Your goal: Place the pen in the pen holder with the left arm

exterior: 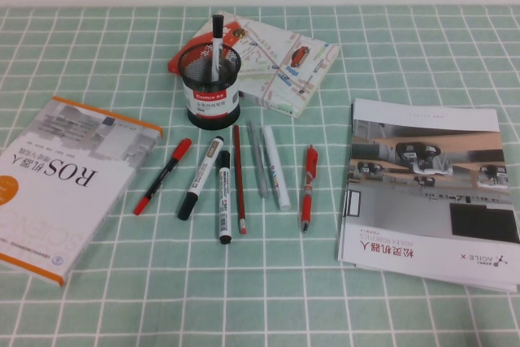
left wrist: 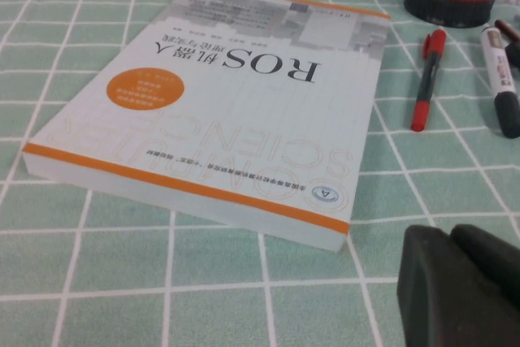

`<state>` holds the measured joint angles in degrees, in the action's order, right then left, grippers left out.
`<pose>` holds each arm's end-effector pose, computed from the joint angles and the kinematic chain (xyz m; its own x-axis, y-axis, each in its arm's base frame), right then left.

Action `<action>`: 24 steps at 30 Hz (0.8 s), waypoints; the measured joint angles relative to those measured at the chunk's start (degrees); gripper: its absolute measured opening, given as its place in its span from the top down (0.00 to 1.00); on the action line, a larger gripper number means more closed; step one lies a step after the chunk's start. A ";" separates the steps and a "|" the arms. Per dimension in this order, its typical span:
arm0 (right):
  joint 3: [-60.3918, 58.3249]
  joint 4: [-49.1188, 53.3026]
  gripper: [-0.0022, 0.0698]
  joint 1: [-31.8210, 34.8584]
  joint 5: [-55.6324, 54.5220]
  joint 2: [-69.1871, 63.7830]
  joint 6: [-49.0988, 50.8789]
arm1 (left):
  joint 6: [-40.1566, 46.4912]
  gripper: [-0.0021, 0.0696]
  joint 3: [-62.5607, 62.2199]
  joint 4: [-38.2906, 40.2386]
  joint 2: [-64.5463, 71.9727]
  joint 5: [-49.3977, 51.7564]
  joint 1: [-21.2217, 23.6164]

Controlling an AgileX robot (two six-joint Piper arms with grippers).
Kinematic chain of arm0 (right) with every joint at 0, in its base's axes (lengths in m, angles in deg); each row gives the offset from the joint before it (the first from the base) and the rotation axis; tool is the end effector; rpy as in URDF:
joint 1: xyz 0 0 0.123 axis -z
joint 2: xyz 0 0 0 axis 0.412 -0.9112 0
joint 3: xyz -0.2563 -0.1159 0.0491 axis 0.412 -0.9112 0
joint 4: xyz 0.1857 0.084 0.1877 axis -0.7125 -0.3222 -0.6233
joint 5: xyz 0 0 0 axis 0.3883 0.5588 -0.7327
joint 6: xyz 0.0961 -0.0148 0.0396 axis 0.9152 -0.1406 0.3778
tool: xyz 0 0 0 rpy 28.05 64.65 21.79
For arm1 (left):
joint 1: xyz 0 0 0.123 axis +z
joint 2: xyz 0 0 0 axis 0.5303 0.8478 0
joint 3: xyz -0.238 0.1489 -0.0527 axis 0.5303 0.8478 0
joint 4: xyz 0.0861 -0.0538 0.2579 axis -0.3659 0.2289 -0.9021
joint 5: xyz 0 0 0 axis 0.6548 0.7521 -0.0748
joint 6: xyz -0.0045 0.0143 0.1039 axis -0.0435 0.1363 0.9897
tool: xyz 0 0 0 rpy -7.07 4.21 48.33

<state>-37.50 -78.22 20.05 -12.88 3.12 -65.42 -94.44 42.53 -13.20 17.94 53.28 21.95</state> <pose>0.0911 0.0122 0.1687 -0.2781 0.1118 -0.9540 -0.0874 0.9861 0.1411 0.0904 -0.0138 0.1673 -0.2938 0.0157 -0.9557 0.1455 0.9890 -0.0285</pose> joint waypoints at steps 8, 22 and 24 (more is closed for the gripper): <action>0.00 0.00 1.00 0.00 0.00 0.00 0.00 | 0.00 0.97 -0.24 -1.54 0.00 0.97 0.00; 0.00 0.00 1.00 0.00 0.00 0.00 0.00 | 0.11 0.97 -0.24 -1.63 0.00 1.07 0.00; 0.00 0.00 1.00 0.00 0.00 0.00 0.00 | 0.22 0.97 -0.24 -1.63 0.00 1.07 0.00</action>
<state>-37.50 -78.22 20.05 -12.88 3.12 -65.42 -94.22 42.29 -14.83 17.94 54.35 21.95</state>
